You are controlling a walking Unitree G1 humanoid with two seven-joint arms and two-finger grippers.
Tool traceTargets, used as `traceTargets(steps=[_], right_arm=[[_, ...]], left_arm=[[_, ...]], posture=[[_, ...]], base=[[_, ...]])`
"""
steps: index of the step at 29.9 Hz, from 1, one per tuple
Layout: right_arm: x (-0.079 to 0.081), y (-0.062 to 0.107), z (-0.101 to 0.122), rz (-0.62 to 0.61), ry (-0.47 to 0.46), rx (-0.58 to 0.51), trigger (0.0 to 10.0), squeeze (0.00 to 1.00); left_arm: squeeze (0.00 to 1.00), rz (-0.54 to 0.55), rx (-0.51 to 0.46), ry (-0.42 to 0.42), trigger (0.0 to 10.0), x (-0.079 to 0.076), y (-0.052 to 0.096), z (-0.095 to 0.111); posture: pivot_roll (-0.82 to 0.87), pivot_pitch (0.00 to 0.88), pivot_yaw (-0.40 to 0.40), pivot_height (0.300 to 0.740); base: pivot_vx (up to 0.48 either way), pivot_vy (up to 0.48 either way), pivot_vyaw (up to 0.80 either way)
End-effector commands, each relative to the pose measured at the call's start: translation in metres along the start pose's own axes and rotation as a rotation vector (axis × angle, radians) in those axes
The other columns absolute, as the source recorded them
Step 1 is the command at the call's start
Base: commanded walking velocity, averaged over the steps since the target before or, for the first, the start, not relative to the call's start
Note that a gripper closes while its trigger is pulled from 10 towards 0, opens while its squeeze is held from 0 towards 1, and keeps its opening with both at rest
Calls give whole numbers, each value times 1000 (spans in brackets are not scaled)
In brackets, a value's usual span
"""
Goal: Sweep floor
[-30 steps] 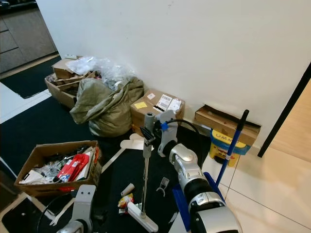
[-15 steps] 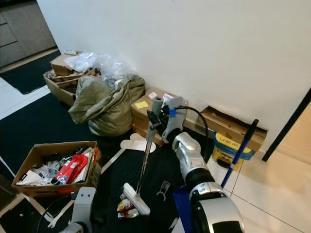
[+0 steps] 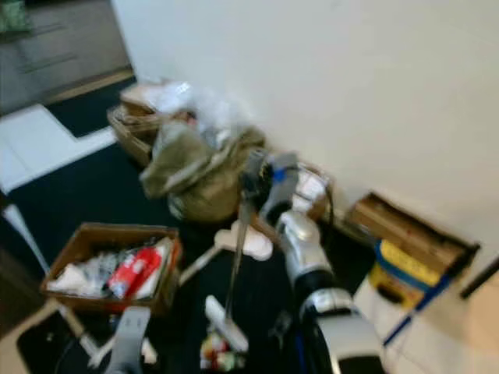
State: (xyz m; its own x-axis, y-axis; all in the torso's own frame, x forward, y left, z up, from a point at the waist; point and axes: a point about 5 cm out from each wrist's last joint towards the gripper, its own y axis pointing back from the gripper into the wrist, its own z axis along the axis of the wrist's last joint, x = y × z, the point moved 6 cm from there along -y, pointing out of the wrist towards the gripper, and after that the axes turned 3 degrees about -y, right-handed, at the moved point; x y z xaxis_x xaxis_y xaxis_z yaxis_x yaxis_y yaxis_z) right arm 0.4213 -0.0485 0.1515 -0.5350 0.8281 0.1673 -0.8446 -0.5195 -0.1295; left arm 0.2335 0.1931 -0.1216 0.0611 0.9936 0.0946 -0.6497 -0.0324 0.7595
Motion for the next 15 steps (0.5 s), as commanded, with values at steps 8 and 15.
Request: traceTargets(steps=[8,15], right_arm=[[-23,3,8,-124,21,-13,10000,0],[-38,8,-3,-253,21,55,10000,0]], left_arm=[[0,-34,16,-21,10000,-7,1,-5],[0,-73,49,-50,10000,-16,3,-18]], posture=[[-93,0,36,740],[-90,0,36,740]], base=[[34,0,0],[0,0,0]])
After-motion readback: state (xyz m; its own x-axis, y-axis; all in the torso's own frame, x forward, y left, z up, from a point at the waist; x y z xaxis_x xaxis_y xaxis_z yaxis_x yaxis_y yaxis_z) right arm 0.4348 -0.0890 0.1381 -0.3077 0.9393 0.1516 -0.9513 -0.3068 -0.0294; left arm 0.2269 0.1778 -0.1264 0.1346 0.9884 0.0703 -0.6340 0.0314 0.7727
